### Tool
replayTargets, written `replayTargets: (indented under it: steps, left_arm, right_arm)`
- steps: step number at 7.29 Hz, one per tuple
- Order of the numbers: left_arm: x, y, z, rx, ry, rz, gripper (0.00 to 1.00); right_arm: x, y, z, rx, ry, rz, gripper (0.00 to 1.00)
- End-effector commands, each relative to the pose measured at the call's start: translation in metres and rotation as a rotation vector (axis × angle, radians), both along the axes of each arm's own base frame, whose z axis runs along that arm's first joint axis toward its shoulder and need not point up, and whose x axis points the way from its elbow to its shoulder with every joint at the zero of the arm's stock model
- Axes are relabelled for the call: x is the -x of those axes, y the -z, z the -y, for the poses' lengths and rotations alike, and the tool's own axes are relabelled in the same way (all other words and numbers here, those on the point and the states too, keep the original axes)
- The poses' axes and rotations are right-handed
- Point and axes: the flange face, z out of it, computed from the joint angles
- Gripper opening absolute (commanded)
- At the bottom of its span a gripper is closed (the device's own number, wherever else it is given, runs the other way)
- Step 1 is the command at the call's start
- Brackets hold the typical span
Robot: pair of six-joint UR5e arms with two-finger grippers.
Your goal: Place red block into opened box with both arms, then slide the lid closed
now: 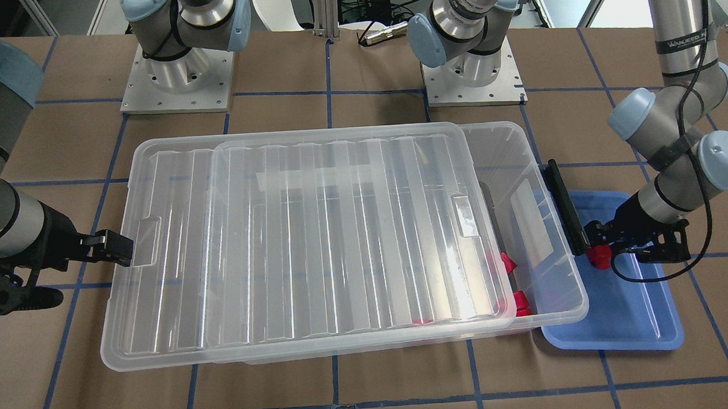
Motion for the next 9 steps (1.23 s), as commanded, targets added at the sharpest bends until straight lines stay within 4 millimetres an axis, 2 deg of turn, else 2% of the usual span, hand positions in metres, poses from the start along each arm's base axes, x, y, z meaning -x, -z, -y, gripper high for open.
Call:
replayTargets:
  steps: [1, 2, 3, 4, 5, 6, 7, 8, 9]
  left_arm:
    - [-0.001, -0.002, 0.001, 0.008, 0.005, 0.006, 0.27]
    - [-0.001, -0.003, 0.001, 0.009, 0.005, 0.007, 0.08]
    - [-0.001, -0.007, 0.002, 0.015, 0.003, 0.012, 0.04]
    - [-0.008, -0.028, 0.011, 0.045, -0.003, 0.037, 0.03]
    - [-0.02, -0.066, 0.029, 0.039, 0.0, 0.053, 0.03]
    - [-0.026, -0.118, 0.039, -0.008, -0.003, 0.024, 0.04]
    - [-0.023, -0.178, 0.044, -0.034, -0.006, 0.008, 0.04]
    - [-0.011, -0.231, 0.042, -0.032, -0.052, 0.003, 0.05]
    - [0.018, -0.26, 0.038, -0.033, -0.062, 0.002, 0.06]
  right_arm:
    - [0.026, -0.002, 0.001, 0.002, -0.005, 0.006, 1.0]
    - [0.037, -0.004, 0.0, 0.003, -0.005, 0.008, 1.0]
    - [0.046, -0.004, 0.0, 0.004, -0.028, 0.014, 1.0]
    - [0.053, -0.003, 0.0, 0.001, -0.023, 0.015, 1.0]
    - [0.057, -0.004, -0.001, -0.001, -0.022, 0.001, 1.0]
    - [0.064, -0.005, -0.002, -0.006, -0.049, -0.033, 1.0]
    - [0.065, -0.005, -0.002, -0.007, -0.059, -0.035, 1.0]
    - [0.065, -0.005, -0.002, -0.007, -0.059, -0.035, 1.0]
    - [0.066, -0.006, -0.002, -0.006, -0.059, -0.037, 1.0]
